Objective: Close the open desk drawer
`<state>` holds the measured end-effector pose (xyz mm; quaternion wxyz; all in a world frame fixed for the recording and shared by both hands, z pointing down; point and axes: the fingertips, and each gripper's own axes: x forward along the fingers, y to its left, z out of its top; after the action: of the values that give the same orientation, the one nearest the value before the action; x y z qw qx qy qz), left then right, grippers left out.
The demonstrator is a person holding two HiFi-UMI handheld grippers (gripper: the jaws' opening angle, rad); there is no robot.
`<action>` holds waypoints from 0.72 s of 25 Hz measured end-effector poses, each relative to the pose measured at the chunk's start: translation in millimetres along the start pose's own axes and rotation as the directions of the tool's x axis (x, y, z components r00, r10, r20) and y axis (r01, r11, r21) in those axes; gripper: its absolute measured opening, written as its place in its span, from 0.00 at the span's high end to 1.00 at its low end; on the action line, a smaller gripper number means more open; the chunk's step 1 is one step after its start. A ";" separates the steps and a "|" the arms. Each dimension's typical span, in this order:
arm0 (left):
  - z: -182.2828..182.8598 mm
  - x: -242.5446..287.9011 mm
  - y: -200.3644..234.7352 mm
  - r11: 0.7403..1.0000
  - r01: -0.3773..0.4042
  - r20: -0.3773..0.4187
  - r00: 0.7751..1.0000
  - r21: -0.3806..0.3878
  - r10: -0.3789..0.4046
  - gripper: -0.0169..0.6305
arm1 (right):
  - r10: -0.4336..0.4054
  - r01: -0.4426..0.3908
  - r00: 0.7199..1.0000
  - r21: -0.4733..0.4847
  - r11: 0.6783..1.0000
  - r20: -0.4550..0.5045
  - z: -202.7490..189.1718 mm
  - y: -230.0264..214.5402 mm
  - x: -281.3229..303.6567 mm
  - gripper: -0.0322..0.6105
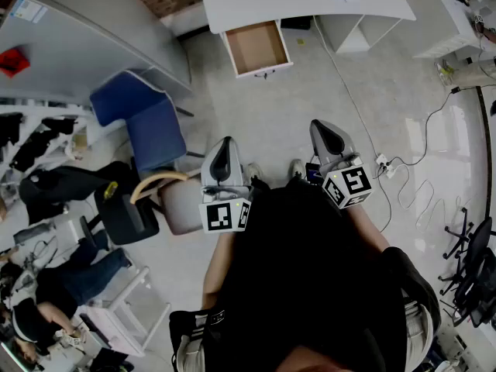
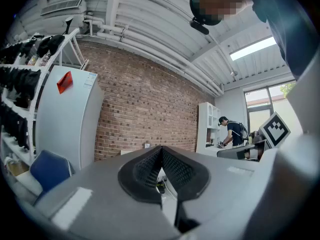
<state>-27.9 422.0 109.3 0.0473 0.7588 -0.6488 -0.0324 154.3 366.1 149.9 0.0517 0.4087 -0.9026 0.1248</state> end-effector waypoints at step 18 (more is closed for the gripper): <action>1.9 1.1 8.4 1.000 0.023 0.026 0.999 -0.003 -0.023 0.74 | 0.008 -0.008 1.000 0.019 1.000 0.022 0.7 5.0 7.7 0.74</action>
<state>-36.2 419.5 108.4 0.0396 0.7657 -0.6405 -0.0441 145.5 363.4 149.8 0.0373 0.4068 -0.9036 0.1289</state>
